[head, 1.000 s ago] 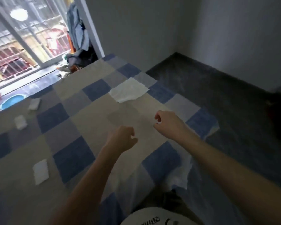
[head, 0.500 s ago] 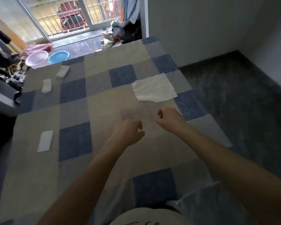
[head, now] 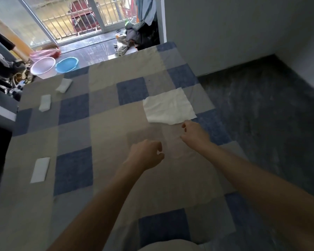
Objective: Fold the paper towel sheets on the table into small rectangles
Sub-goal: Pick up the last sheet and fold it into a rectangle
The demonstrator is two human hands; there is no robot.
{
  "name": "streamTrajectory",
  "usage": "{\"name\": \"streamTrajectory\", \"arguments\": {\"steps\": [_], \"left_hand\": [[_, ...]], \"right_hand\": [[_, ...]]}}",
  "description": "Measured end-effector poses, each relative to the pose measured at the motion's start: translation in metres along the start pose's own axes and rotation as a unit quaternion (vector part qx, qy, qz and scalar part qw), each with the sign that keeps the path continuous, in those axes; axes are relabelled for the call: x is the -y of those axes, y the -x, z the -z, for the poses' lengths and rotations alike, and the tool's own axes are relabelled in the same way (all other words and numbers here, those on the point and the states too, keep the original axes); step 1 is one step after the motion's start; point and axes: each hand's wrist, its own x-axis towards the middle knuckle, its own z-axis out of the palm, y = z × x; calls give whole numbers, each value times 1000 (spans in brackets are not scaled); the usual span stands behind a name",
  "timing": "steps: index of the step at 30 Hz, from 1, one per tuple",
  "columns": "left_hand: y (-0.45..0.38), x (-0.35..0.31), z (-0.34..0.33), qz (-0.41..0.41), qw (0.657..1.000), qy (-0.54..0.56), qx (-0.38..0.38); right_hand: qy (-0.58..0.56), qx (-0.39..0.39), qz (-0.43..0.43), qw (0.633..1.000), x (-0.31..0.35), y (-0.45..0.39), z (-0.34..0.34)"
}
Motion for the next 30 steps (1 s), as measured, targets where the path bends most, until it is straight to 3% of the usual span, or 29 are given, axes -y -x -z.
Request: {"name": "streamTrajectory", "arguments": {"steps": [6,12,16,22,25,30], "left_hand": [[-6,11,-1,27,999,28,19],[-9,33,-10,57,995,76,4],[1,47,-12,82,991,105,-4],[20,61,-12,100,988,114,-41],[34,64,-10,116,982,131,-70],[69,72,-10,142,958,171,-180]], "right_hand": [[34,-26,27,999,-6,-46,-8],[80,-2,45,996,-2,-85,-19],[118,-13,62,991,4,-94,-22],[185,34,109,976,36,-75,-26],[131,22,166,977,76,-45,-26],[-7,126,201,972,142,11,-28]]}}
